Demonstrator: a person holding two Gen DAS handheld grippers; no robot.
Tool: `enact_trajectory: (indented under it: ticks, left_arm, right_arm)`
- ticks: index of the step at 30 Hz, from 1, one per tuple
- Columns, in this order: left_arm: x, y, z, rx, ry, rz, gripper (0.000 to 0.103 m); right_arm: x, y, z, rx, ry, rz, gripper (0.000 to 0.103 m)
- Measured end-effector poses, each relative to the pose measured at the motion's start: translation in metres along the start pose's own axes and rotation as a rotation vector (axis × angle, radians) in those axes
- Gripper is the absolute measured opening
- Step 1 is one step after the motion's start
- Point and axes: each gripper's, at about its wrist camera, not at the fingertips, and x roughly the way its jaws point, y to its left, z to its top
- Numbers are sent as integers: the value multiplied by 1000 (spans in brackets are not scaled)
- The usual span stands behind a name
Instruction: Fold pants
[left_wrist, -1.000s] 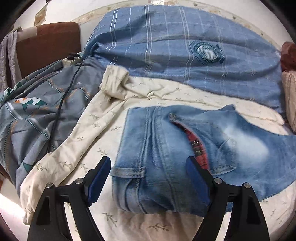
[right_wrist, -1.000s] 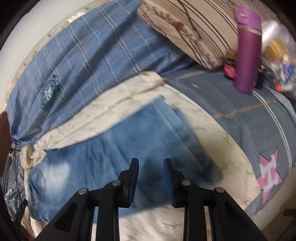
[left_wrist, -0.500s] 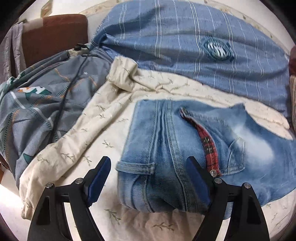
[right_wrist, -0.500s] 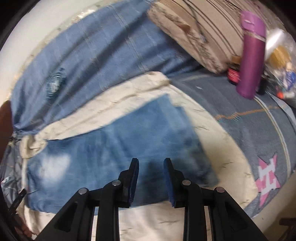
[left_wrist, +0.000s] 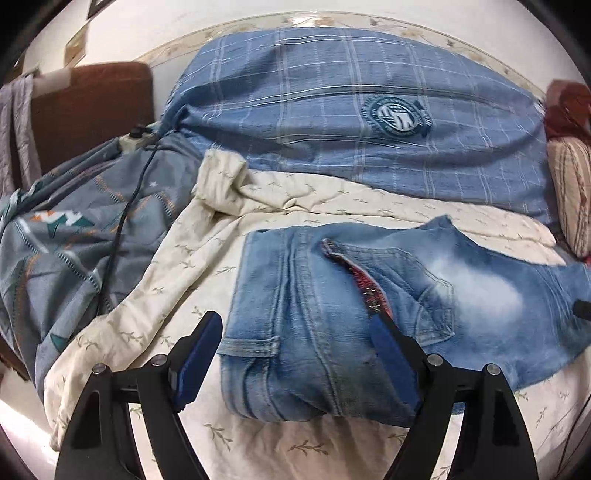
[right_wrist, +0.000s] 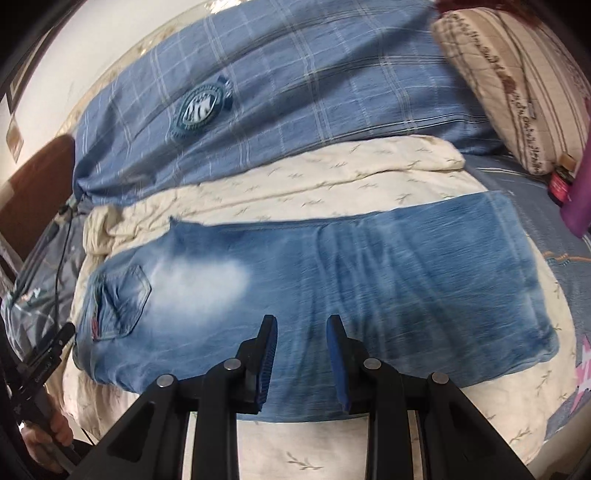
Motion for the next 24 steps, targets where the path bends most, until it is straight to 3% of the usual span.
enact_trajectory:
  ticks: [10, 13, 18, 24]
  left_arm:
    - [18, -17, -10, 63, 103, -3, 83]
    - [25, -16, -14, 42, 145, -24, 84]
    - [31, -20, -18, 62, 153, 31, 95]
    - [38, -9, -19, -24, 194, 0, 103]
  right_arm:
    - [27, 18, -13, -59, 130, 3, 31]
    - [34, 22, -16, -86, 159, -13, 31]
    - [43, 20, -18, -103, 205, -37, 31]
    - [45, 24, -19, -138, 198, -58, 31]
